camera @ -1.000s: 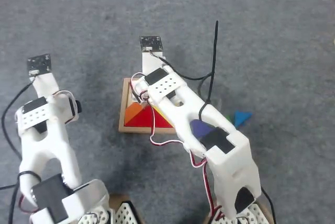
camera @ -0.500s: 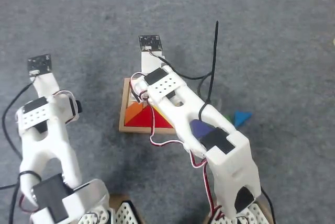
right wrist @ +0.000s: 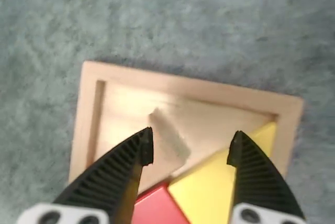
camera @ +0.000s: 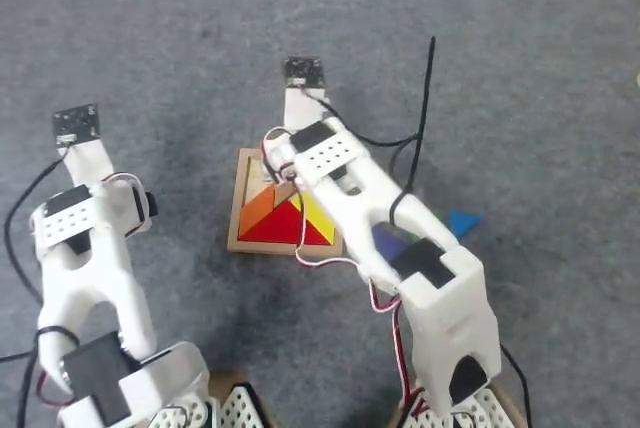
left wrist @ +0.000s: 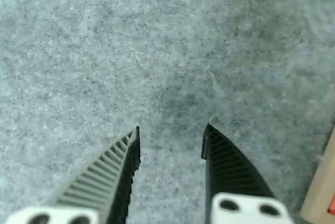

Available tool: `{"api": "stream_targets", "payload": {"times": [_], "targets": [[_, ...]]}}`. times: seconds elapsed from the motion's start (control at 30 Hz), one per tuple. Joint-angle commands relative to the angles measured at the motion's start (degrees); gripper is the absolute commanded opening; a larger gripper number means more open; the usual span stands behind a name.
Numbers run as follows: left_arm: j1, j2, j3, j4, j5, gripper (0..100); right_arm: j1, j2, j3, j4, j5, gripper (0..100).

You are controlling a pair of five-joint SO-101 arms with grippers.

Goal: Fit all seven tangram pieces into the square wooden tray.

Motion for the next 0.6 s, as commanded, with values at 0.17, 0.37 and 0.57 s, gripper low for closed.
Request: {"api": "stream_targets", "payload": {"times": [0.17,0.37,0.57], "targets": [[0.97,-2.46,-2.33,0.44,0.53,20,0.84,-1.89,-3.43,-0.22,-0.18,24.2],[0.97,-2.46,-2.33,0.44,0.53,20,-2.51,-1.8,-3.69,-2.07,-0.26,24.2],[0.97,-2.46,-2.33,0.44,0.53,20,-4.09,-2.07,-3.69,-4.53,1.05,24.2]]}}
